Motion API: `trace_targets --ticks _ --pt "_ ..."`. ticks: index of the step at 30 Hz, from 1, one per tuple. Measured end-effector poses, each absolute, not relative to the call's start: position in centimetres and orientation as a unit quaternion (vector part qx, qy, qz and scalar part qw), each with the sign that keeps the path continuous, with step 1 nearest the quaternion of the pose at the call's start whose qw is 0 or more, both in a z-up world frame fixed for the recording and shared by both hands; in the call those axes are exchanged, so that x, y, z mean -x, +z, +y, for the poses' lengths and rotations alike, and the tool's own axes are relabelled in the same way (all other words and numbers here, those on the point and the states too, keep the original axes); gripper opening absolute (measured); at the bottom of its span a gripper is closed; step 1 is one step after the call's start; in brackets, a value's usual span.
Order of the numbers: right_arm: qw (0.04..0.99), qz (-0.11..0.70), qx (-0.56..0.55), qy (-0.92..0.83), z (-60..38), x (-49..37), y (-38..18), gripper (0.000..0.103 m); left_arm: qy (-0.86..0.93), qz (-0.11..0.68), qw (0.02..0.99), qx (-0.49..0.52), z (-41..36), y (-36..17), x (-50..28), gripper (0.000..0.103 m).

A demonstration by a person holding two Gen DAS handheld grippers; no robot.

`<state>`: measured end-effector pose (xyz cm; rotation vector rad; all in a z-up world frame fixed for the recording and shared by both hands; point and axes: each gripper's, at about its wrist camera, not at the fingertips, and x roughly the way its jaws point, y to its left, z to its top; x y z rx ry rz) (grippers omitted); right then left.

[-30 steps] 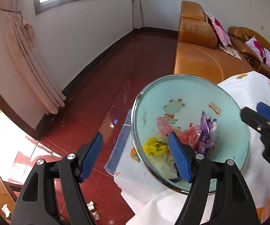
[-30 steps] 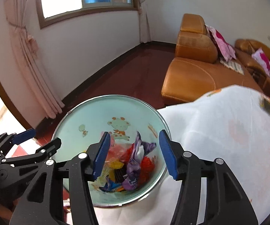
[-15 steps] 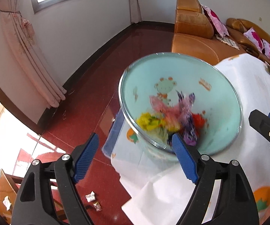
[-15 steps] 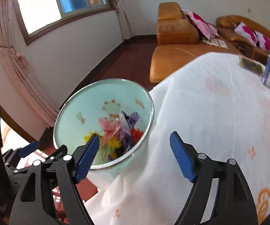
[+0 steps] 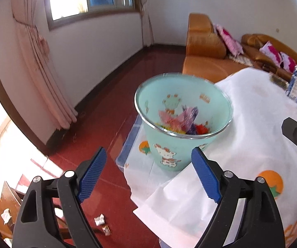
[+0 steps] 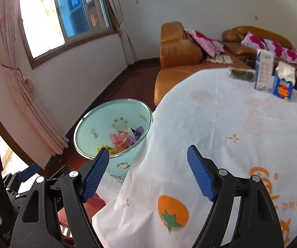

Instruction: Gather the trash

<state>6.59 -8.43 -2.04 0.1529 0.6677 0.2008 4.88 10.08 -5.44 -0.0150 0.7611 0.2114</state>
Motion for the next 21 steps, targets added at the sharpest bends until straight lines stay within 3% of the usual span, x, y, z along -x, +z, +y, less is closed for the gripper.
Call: trace_targets --ticks 4,14,21 --pt "0.948 0.292 -0.08 0.095 -9.0 -4.6 0.2 0.08 0.096 0.314 0.945 0.005 9.4 -2.8 -2.3 0.097" --pt "0.98 0.164 -0.098 0.049 -10.8 1.2 5.6 0.086 0.086 0.234 0.968 -0.006 8.1 2.3 1.2 0.097" --pt "0.985 0.141 -0.093 0.043 -11.1 3.3 7.2 0.087 0.091 0.203 0.975 -0.018 7.3 4.5 3.1 0.097"
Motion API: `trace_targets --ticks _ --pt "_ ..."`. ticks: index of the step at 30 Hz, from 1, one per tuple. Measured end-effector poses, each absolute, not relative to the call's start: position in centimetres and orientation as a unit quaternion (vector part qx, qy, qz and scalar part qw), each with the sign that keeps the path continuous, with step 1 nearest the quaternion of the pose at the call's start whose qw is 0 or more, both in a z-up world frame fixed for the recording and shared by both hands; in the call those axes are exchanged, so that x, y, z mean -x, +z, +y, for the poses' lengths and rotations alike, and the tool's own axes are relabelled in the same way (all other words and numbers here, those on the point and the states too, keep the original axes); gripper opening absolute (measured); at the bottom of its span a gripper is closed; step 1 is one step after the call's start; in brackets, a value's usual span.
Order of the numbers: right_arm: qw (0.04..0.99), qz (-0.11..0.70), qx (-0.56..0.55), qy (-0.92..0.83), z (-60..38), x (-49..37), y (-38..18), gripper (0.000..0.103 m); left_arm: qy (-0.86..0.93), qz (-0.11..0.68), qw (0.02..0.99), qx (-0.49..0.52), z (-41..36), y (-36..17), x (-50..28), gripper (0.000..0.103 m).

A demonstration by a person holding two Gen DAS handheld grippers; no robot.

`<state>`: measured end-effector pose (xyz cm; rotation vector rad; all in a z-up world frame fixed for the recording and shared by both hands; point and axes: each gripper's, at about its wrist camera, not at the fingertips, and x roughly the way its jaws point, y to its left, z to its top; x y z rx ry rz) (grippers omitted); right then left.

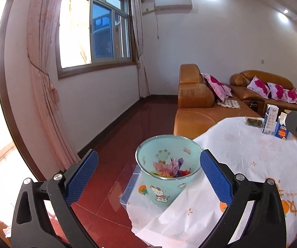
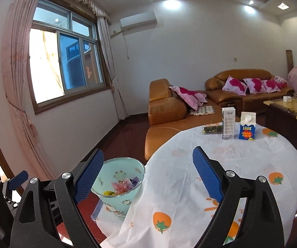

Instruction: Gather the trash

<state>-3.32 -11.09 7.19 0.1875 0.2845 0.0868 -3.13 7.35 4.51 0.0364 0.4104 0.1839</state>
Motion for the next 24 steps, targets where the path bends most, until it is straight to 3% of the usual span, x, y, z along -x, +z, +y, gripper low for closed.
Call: trace_targets --ticks 24 --pt "0.984 0.137 -0.102 0.049 -11.0 4.7 8.0 0.087 0.088 0.186 0.978 -0.031 7.1 6.0 4.2 0.097"
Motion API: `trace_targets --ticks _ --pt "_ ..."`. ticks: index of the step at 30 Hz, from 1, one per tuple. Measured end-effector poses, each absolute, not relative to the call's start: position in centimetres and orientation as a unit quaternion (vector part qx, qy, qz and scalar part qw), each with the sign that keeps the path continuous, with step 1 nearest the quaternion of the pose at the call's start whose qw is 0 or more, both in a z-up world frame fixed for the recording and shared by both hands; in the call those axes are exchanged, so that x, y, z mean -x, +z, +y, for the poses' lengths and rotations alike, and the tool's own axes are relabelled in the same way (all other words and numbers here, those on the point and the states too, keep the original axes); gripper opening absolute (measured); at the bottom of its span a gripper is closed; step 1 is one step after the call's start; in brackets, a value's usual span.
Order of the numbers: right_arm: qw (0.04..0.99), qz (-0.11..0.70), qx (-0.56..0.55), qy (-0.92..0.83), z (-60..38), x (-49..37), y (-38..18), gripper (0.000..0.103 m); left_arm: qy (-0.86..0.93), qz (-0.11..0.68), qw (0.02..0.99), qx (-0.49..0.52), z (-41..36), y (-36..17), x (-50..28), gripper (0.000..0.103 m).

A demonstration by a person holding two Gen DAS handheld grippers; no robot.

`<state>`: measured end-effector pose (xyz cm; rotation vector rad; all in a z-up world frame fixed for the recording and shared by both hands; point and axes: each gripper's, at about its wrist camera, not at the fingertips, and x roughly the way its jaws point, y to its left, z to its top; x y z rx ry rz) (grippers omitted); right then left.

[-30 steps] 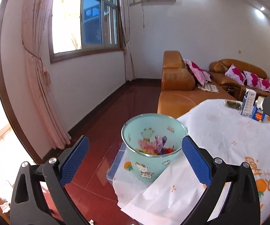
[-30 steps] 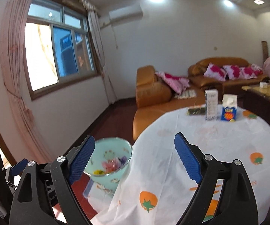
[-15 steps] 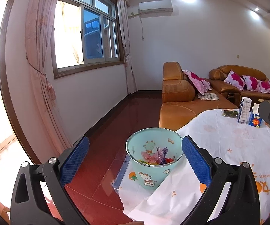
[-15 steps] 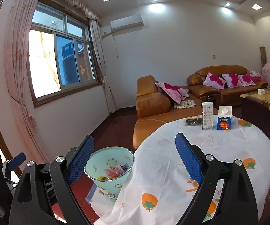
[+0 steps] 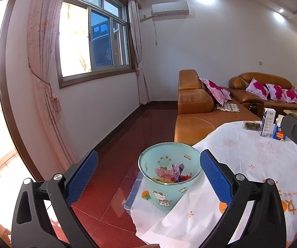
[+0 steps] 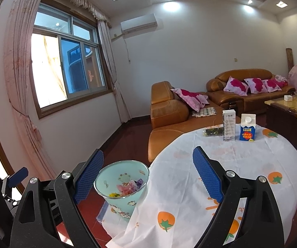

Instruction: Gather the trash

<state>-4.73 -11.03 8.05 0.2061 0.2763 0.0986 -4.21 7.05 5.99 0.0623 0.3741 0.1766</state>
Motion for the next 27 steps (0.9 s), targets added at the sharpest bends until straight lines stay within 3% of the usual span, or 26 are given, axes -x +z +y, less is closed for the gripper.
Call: trace_targets --ticks 27 --pt "0.983 0.135 -0.116 0.042 -11.59 5.28 8.13 0.087 0.086 0.185 0.979 -0.029 7.13 6.01 4.53 0.097"
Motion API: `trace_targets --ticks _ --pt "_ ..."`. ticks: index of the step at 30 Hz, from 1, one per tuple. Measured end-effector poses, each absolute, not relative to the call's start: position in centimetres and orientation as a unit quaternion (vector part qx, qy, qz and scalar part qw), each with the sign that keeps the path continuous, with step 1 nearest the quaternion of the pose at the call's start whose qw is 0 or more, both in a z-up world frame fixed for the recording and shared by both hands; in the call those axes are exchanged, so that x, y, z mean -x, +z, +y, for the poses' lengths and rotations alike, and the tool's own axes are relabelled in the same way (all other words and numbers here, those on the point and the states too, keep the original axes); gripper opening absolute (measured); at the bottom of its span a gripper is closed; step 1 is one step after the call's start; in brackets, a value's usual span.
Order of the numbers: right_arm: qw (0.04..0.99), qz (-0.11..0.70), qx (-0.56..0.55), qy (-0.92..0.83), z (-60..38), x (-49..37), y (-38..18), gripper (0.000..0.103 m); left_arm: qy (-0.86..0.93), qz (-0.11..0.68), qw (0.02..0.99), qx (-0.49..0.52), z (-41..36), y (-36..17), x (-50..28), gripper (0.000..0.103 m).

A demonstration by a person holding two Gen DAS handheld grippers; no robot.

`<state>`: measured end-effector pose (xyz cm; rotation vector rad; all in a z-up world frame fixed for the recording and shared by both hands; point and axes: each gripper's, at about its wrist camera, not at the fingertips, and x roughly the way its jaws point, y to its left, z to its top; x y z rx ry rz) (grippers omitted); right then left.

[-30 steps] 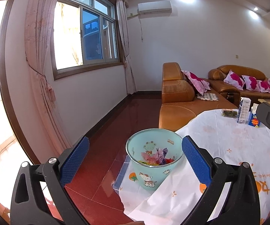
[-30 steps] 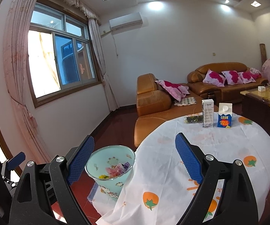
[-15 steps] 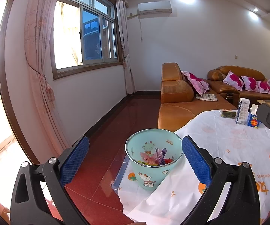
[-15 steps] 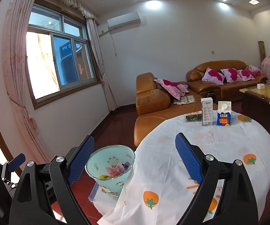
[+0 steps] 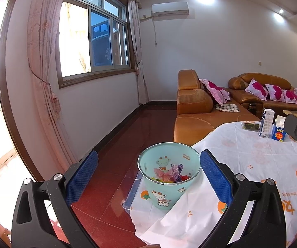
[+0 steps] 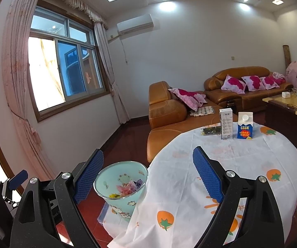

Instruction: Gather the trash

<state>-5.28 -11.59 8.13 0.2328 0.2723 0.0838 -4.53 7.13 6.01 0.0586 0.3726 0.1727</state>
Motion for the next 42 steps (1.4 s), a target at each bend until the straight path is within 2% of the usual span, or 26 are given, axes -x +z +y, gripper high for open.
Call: trace_targets --ticks 42 --pt "0.982 0.139 -0.124 0.035 -12.34 5.62 8.2 0.087 0.091 0.178 0.98 -0.02 7.08 6.98 4.99 0.097"
